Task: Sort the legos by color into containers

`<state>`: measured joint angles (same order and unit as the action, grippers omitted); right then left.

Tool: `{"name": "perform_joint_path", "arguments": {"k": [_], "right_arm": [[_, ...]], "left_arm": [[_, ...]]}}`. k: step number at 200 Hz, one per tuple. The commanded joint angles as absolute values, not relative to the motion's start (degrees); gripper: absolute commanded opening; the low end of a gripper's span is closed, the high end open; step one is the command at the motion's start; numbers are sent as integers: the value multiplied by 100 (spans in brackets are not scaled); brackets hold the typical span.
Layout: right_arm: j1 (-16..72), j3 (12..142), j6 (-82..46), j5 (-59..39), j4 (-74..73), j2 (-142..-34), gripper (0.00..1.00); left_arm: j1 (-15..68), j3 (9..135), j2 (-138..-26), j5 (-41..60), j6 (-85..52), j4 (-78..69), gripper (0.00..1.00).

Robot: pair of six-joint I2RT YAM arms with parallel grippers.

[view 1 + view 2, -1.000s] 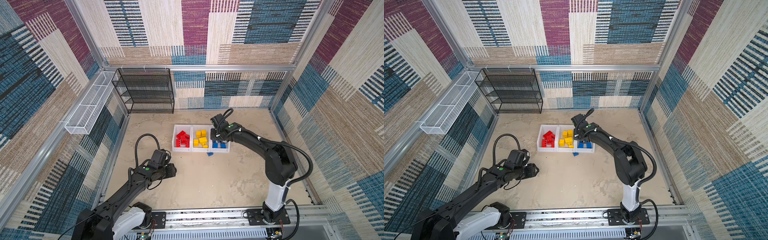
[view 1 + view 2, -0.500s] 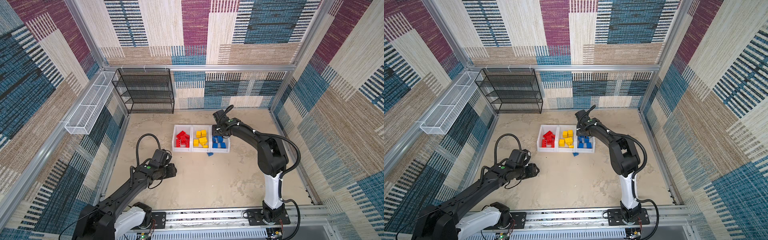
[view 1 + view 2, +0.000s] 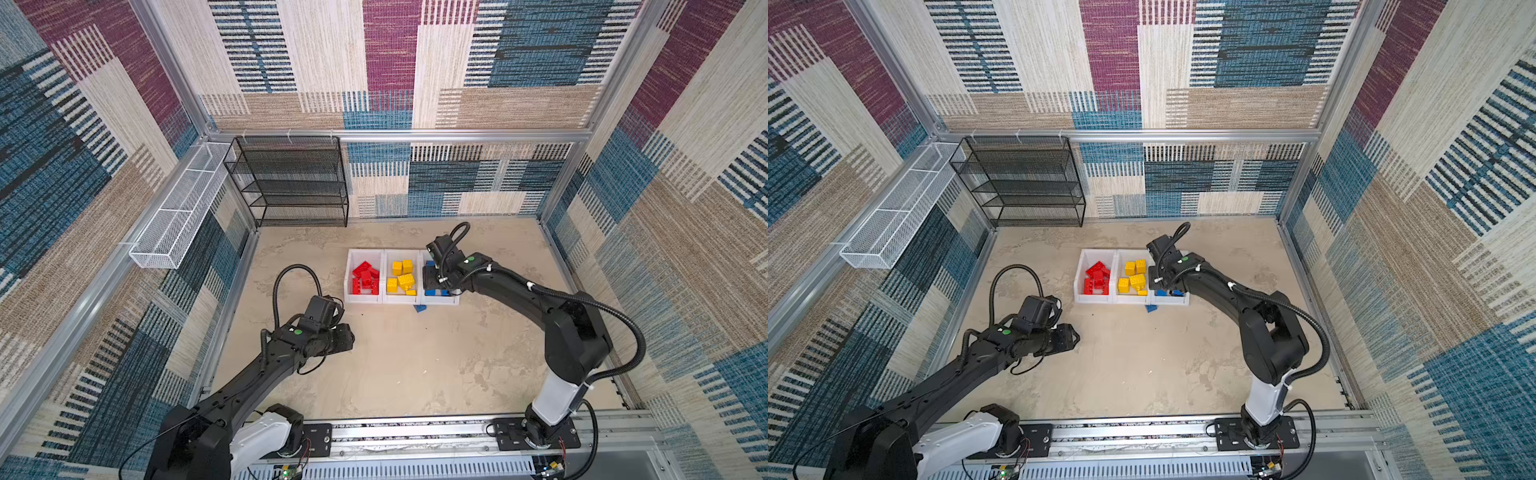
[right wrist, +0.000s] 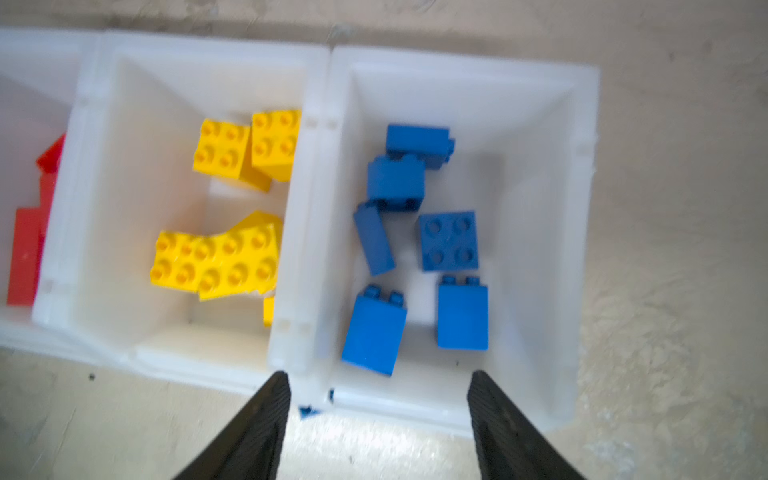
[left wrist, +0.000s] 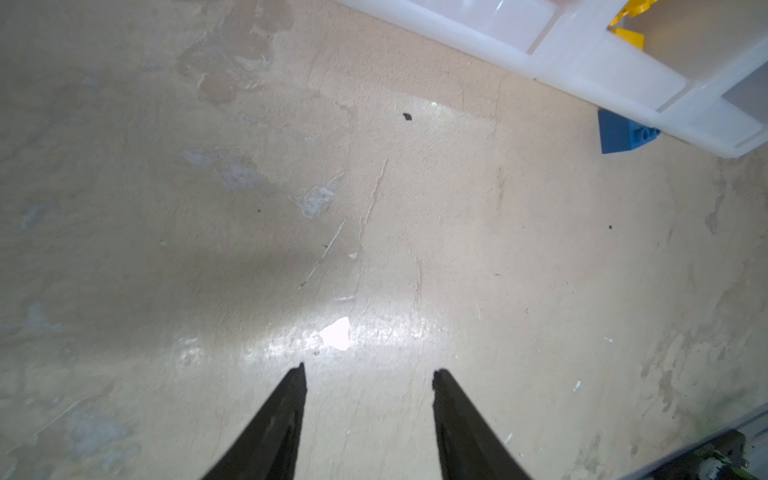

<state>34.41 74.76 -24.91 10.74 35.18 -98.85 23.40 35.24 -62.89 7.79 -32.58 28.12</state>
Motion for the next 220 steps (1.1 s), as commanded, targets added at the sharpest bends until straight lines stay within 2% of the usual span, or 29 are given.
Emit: {"name": "perform_joint_path", "arguments": {"k": [1, 33, 72, 134, 160, 220], "right_arm": [[3679, 6832, -2880, 978, 3220, -9451, 71], [4137, 6100, -3303, 888, 3019, -9134, 70], [4457, 5862, -3509, 831, 2711, -9340, 70], [4543, 6208, -3298, 880, 2558, -10071, 69], [4535, 6457, -3169, 1188, 2637, -10339, 69], [4230, 6831, -2895, 1272, 2471, -10802, 69]], "left_arm": [[2345, 3583, -6294, 677, -3256, 2908, 53], [2355, 3525, -6229, 657, -3291, 2918, 53], [2354, 3494, -6169, 692, -3346, 2913, 53], [2355, 3349, -5883, 660, -3398, 2963, 53], [2354, 3340, -5843, 650, -3418, 2979, 53], [2362, 3326, -5758, 642, -3428, 3032, 53]]}}
